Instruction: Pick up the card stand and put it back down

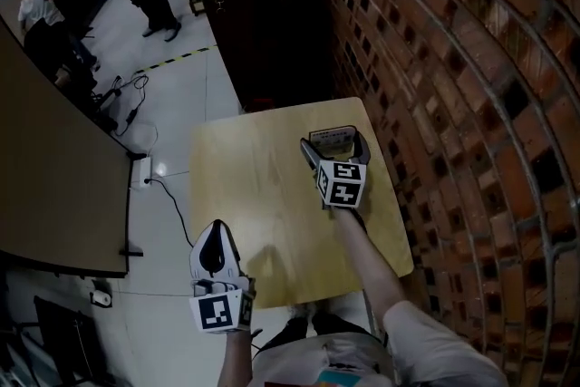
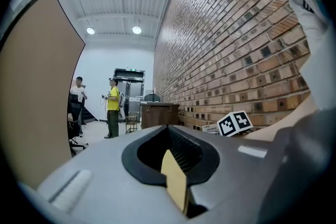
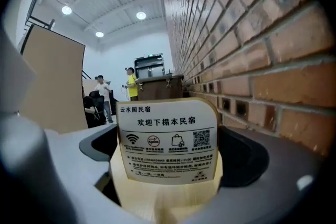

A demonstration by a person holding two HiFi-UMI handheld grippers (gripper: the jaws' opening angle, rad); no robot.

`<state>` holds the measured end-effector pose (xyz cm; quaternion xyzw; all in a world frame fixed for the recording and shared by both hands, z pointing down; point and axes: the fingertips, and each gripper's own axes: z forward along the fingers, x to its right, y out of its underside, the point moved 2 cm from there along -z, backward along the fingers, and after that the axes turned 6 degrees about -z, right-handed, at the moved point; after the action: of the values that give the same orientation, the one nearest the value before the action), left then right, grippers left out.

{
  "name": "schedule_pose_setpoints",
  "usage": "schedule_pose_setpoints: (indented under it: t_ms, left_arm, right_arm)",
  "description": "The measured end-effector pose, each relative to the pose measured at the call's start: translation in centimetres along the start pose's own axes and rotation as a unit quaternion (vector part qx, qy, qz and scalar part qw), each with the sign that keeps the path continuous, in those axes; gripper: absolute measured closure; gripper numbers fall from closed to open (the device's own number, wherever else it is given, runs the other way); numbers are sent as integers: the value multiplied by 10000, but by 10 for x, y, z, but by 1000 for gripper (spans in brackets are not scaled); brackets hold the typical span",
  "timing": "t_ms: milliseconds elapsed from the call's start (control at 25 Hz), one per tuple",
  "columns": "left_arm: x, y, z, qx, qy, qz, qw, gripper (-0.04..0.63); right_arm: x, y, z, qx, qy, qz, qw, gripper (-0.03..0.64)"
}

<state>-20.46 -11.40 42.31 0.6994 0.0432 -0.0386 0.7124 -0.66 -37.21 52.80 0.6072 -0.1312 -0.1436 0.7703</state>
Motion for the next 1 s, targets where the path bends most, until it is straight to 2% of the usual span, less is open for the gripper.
schedule_pose_setpoints:
  t_ms: [240,440,1000]
  left_arm:
    - [-19,22,10,-379,-181,174,9990,621]
    - [-24,46,16,-650,-308,107,9973,621]
    - [-26,46,24,-672,-320,108,9972,621]
  right_arm:
    - [9,32,59,-428,61,-105,9990,41]
    - [17,41,87,-602,91,-206,9979,41]
    - [15,64,100,-907,-32,-92,9958,41]
